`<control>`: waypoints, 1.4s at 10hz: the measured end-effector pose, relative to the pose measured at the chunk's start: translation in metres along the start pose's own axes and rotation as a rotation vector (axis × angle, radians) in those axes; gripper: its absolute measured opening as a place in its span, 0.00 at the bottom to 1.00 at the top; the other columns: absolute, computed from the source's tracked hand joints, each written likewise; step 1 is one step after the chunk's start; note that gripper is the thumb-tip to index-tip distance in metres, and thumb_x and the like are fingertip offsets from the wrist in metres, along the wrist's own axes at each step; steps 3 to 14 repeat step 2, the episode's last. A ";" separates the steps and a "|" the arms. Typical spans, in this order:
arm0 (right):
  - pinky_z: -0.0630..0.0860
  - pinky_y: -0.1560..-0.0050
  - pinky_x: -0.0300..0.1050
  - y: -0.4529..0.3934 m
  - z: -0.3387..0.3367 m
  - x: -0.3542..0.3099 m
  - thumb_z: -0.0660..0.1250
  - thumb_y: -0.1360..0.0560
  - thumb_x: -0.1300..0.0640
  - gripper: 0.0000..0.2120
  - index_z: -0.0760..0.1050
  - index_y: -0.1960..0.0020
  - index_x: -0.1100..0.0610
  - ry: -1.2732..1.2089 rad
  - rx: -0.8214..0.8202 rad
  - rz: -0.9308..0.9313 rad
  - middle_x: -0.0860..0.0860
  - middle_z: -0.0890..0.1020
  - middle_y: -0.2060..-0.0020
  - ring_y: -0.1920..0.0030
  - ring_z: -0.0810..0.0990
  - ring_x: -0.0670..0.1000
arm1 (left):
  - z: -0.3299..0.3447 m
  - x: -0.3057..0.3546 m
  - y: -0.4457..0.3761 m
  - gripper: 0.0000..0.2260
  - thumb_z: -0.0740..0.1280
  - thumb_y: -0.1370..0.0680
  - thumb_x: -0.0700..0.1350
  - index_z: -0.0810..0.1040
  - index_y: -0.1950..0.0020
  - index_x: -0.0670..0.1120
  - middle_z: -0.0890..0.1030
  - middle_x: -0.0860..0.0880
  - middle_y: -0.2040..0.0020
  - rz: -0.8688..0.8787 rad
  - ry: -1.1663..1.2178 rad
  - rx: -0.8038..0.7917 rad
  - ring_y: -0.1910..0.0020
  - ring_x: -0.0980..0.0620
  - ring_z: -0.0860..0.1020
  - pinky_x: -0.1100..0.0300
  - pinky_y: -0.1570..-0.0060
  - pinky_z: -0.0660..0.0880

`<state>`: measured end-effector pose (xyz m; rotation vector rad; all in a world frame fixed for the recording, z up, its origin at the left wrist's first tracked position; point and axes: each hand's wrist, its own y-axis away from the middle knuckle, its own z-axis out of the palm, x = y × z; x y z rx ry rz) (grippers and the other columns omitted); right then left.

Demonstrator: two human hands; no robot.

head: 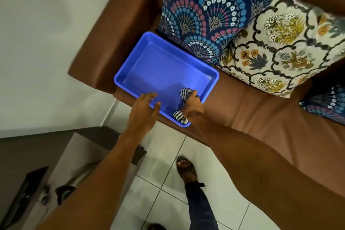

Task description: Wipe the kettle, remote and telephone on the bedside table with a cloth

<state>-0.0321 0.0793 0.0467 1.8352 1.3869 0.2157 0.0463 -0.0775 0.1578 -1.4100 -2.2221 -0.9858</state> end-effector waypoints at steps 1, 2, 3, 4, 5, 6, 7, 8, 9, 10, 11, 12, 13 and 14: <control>0.75 0.32 0.57 0.013 -0.011 -0.005 0.74 0.22 0.49 0.34 0.61 0.24 0.60 0.210 0.061 -0.046 0.58 0.72 0.27 0.24 0.69 0.61 | -0.019 0.004 0.007 0.19 0.68 0.17 0.46 0.75 0.27 0.42 0.77 0.41 0.30 0.014 -0.030 0.030 0.33 0.39 0.77 0.40 0.35 0.77; 0.71 0.29 0.57 0.032 -0.033 -0.006 0.72 0.23 0.48 0.34 0.62 0.23 0.58 0.398 0.161 -0.120 0.57 0.69 0.28 0.25 0.67 0.60 | -0.040 0.011 0.015 0.19 0.66 0.16 0.48 0.73 0.26 0.44 0.75 0.43 0.28 0.003 -0.021 0.076 0.31 0.41 0.76 0.41 0.34 0.77; 0.71 0.29 0.57 0.032 -0.033 -0.006 0.72 0.23 0.48 0.34 0.62 0.23 0.58 0.398 0.161 -0.120 0.57 0.69 0.28 0.25 0.67 0.60 | -0.040 0.011 0.015 0.19 0.66 0.16 0.48 0.73 0.26 0.44 0.75 0.43 0.28 0.003 -0.021 0.076 0.31 0.41 0.76 0.41 0.34 0.77; 0.71 0.29 0.57 0.032 -0.033 -0.006 0.72 0.23 0.48 0.34 0.62 0.23 0.58 0.398 0.161 -0.120 0.57 0.69 0.28 0.25 0.67 0.60 | -0.040 0.011 0.015 0.19 0.66 0.16 0.48 0.73 0.26 0.44 0.75 0.43 0.28 0.003 -0.021 0.076 0.31 0.41 0.76 0.41 0.34 0.77; 0.71 0.29 0.57 0.032 -0.033 -0.006 0.72 0.23 0.48 0.34 0.62 0.23 0.58 0.398 0.161 -0.120 0.57 0.69 0.28 0.25 0.67 0.60 | -0.040 0.011 0.015 0.19 0.66 0.16 0.48 0.73 0.26 0.44 0.75 0.43 0.28 0.003 -0.021 0.076 0.31 0.41 0.76 0.41 0.34 0.77; 0.71 0.29 0.57 0.032 -0.033 -0.006 0.72 0.23 0.48 0.34 0.62 0.23 0.58 0.398 0.161 -0.120 0.57 0.69 0.28 0.25 0.67 0.60 | -0.040 0.011 0.015 0.19 0.66 0.16 0.48 0.73 0.26 0.44 0.75 0.43 0.28 0.003 -0.021 0.076 0.31 0.41 0.76 0.41 0.34 0.77; 0.71 0.29 0.57 0.032 -0.033 -0.006 0.72 0.23 0.48 0.34 0.62 0.23 0.58 0.398 0.161 -0.120 0.57 0.69 0.28 0.25 0.67 0.60 | -0.040 0.011 0.015 0.19 0.66 0.16 0.48 0.73 0.26 0.44 0.75 0.43 0.28 0.003 -0.021 0.076 0.31 0.41 0.76 0.41 0.34 0.77; 0.71 0.29 0.57 0.032 -0.033 -0.006 0.72 0.23 0.48 0.34 0.62 0.23 0.58 0.398 0.161 -0.120 0.57 0.69 0.28 0.25 0.67 0.60 | -0.040 0.011 0.015 0.19 0.66 0.16 0.48 0.73 0.26 0.44 0.75 0.43 0.28 0.003 -0.021 0.076 0.31 0.41 0.76 0.41 0.34 0.77; 0.71 0.29 0.57 0.032 -0.033 -0.006 0.72 0.23 0.48 0.34 0.62 0.23 0.58 0.398 0.161 -0.120 0.57 0.69 0.28 0.25 0.67 0.60 | -0.040 0.011 0.015 0.19 0.66 0.16 0.48 0.73 0.26 0.44 0.75 0.43 0.28 0.003 -0.021 0.076 0.31 0.41 0.76 0.41 0.34 0.77; 0.71 0.29 0.57 0.032 -0.033 -0.006 0.72 0.23 0.48 0.34 0.62 0.23 0.58 0.398 0.161 -0.120 0.57 0.69 0.28 0.25 0.67 0.60 | -0.040 0.011 0.015 0.19 0.66 0.16 0.48 0.73 0.26 0.44 0.75 0.43 0.28 0.003 -0.021 0.076 0.31 0.41 0.76 0.41 0.34 0.77; 0.71 0.29 0.57 0.032 -0.033 -0.006 0.72 0.23 0.48 0.34 0.62 0.23 0.58 0.398 0.161 -0.120 0.57 0.69 0.28 0.25 0.67 0.60 | -0.040 0.011 0.015 0.19 0.66 0.16 0.48 0.73 0.26 0.44 0.75 0.43 0.28 0.003 -0.021 0.076 0.31 0.41 0.76 0.41 0.34 0.77; 0.71 0.29 0.57 0.032 -0.033 -0.006 0.72 0.23 0.48 0.34 0.62 0.23 0.58 0.398 0.161 -0.120 0.57 0.69 0.28 0.25 0.67 0.60 | -0.040 0.011 0.015 0.19 0.66 0.16 0.48 0.73 0.26 0.44 0.75 0.43 0.28 0.003 -0.021 0.076 0.31 0.41 0.76 0.41 0.34 0.77; 0.71 0.29 0.57 0.032 -0.033 -0.006 0.72 0.23 0.48 0.34 0.62 0.23 0.58 0.398 0.161 -0.120 0.57 0.69 0.28 0.25 0.67 0.60 | -0.040 0.011 0.015 0.19 0.66 0.16 0.48 0.73 0.26 0.44 0.75 0.43 0.28 0.003 -0.021 0.076 0.31 0.41 0.76 0.41 0.34 0.77; 0.71 0.29 0.57 0.032 -0.033 -0.006 0.72 0.23 0.48 0.34 0.62 0.23 0.58 0.398 0.161 -0.120 0.57 0.69 0.28 0.25 0.67 0.60 | -0.040 0.011 0.015 0.19 0.66 0.16 0.48 0.73 0.26 0.44 0.75 0.43 0.28 0.003 -0.021 0.076 0.31 0.41 0.76 0.41 0.34 0.77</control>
